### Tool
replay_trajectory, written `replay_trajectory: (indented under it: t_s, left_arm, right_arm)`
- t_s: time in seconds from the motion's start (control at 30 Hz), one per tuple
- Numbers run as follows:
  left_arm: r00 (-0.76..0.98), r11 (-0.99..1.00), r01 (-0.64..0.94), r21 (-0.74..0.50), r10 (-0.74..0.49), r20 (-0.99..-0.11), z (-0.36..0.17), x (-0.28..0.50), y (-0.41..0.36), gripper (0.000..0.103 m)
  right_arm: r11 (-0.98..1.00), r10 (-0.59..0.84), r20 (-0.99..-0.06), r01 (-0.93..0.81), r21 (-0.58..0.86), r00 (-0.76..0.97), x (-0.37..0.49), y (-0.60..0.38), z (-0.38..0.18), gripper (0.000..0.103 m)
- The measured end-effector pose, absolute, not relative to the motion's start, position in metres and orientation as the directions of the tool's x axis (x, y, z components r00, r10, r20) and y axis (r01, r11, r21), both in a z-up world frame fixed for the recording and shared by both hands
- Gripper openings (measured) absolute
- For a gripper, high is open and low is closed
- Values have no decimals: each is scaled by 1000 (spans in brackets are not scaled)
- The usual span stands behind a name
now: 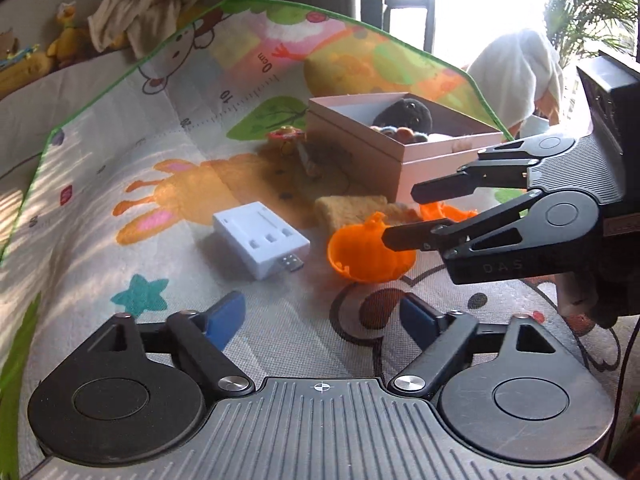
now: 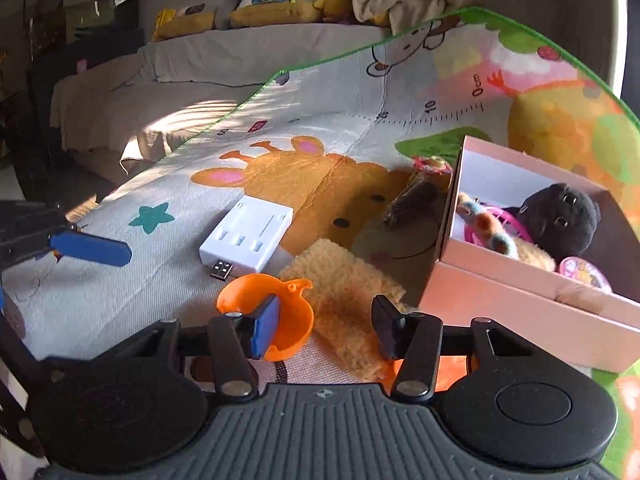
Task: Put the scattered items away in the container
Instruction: 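Grasp the beige fuzzy mitten on the mat with the right tool and lift it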
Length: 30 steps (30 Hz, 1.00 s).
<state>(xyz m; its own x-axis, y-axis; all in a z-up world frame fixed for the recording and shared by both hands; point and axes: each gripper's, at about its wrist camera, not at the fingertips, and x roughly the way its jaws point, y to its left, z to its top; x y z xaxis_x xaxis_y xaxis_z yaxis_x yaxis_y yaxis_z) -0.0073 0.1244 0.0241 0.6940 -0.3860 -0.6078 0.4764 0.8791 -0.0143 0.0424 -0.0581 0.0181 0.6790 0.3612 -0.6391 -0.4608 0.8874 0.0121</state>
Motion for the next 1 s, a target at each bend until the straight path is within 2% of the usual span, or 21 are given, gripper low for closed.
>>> replay_trajectory:
  t_s: [0.13,0.2,0.27,0.4,0.5,0.67,0.8,1.0]
  left_arm:
    - [690,888,459,-16,-367,-623,20,-9,123,101]
    - [690,893,450,-1,-348,-635,17,-9,120,102]
    - [681,898,439,-5,-337,-650,12,-6,119,102]
    - [651,914,401,-57,-328,-684,2,1,118,103]
    - [676,923,381,-50,-315,-666,-1,0,116,103]
    - [715,929,370,-6,-289,-637,-6,-5,111,103]
    - [717,930,368,-24,-300,-630,-5,-6,113,103]
    - [719,933,359,-1,-277,-637,-5,-6,110,103]
  right_arm:
    - [834,473,-644,-540,109,601,39,-53,16,52]
    - [784,554,-625,-596,171,549,32,-53,23,52]
    - [774,574,-600,-609,174,558,29,-55,32,55]
    - [855,413,-584,-519,-16,699,37,-55,37,55]
    - [868,326,-601,-483,-114,730,47,-54,25,49]
    - [861,407,-644,-507,34,648,56,-61,12,50]
    - [816,441,-653,-578,7,615,36,-49,9,52]
    - [749,555,-640,-654,107,531,9,-61,22,52]
